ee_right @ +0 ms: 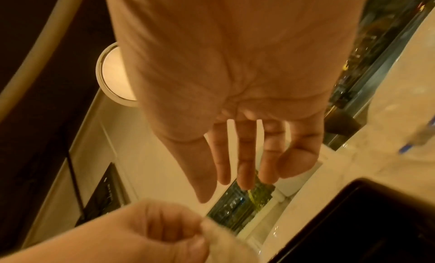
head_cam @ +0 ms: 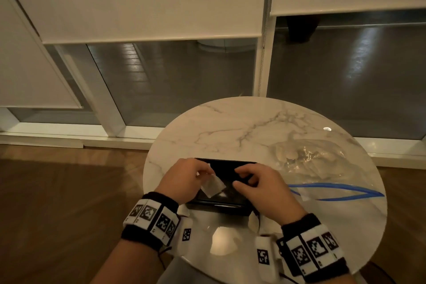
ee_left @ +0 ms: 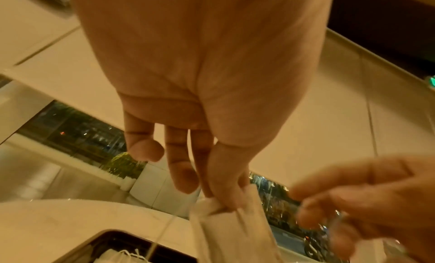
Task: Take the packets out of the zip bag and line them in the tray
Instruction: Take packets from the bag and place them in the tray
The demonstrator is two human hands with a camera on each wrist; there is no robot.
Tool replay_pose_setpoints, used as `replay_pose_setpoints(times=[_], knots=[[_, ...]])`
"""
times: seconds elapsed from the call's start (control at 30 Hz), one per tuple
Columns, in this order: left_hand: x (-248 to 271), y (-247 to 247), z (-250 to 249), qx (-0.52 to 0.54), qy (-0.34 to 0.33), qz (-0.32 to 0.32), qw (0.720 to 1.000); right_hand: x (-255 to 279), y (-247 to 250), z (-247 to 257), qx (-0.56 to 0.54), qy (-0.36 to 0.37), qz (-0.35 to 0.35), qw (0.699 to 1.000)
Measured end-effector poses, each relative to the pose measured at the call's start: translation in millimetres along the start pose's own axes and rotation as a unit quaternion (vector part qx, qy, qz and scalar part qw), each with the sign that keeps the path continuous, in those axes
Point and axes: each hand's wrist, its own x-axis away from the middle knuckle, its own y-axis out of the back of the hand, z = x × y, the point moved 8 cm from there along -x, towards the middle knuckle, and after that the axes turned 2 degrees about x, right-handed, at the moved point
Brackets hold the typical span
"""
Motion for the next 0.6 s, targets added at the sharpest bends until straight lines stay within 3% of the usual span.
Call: replay_pose_setpoints(times=[0.13, 0.33, 0.47, 0.6], knots=[[-2, 2, -9, -0.011, -0.021, 0.002, 1.000, -21, -40, 21, 0.016, 0.034, 0.068, 0.997], [-1, 9, 9, 0.094, 0.017, -0.027, 0.995, -47, -57, 14, -0.016, 0.001, 0.082, 0.997], [9, 12, 50, 0.144, 0.117, -0.128, 0.974, -62, -66, -5, -0.062, -0.070, 0.056, 0.994], [26, -13, 86, 0.103, 0.235, -0.127, 0.958, -75, -92, -27, -0.098, -0.166, 0.069, 0.979]])
